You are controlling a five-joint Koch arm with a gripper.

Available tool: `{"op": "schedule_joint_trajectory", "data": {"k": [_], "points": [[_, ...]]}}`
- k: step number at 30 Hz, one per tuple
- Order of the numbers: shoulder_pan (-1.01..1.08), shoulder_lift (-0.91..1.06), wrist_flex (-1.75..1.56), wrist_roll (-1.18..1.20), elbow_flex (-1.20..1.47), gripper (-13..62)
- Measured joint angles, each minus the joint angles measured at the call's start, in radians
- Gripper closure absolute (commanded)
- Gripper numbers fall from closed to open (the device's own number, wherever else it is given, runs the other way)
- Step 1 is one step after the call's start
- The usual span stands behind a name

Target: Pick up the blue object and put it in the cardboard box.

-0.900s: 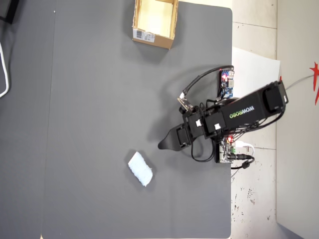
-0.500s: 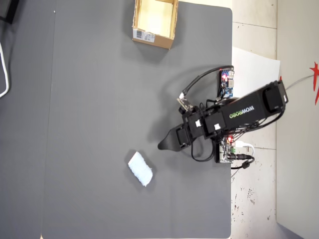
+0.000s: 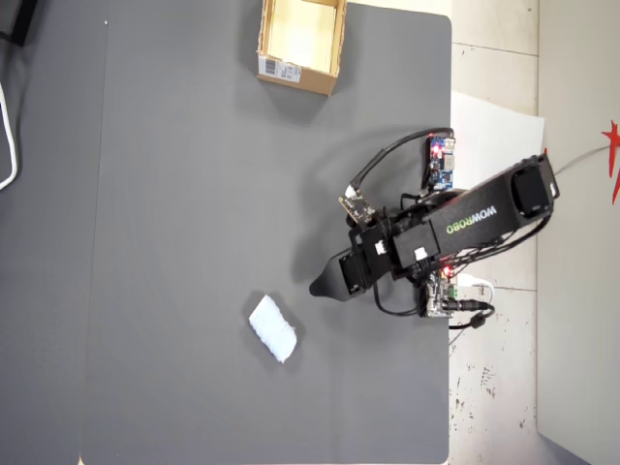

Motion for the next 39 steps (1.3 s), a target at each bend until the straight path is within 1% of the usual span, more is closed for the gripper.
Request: {"op": "schedule_joint_trajectory", "data": {"k": [7, 9, 10, 11, 14, 21, 24, 30, 39], "points": [[0.0, -0.1, 0.063, 0.002, -0.14, 16.5], [-0.002, -0.196, 0.071, 0.002, -0.249, 16.5], [0.0, -0.199, 0.071, 0.002, -0.252, 16.5], [0.0, -0.261, 0.104, 0.002, -0.319, 16.5], [0.0, -0.307, 0.117, 0.006, -0.376, 16.5], [-0.002, -0.454, 0.172, 0.092, -0.515, 16.4], [0.0, -0.486, 0.181, 0.109, -0.561, 16.4], [-0.002, -0.657, 0.264, 0.192, -0.796, 16.3], [-0.04, -0.784, 0.276, 0.316, -0.805, 16.9]]}}
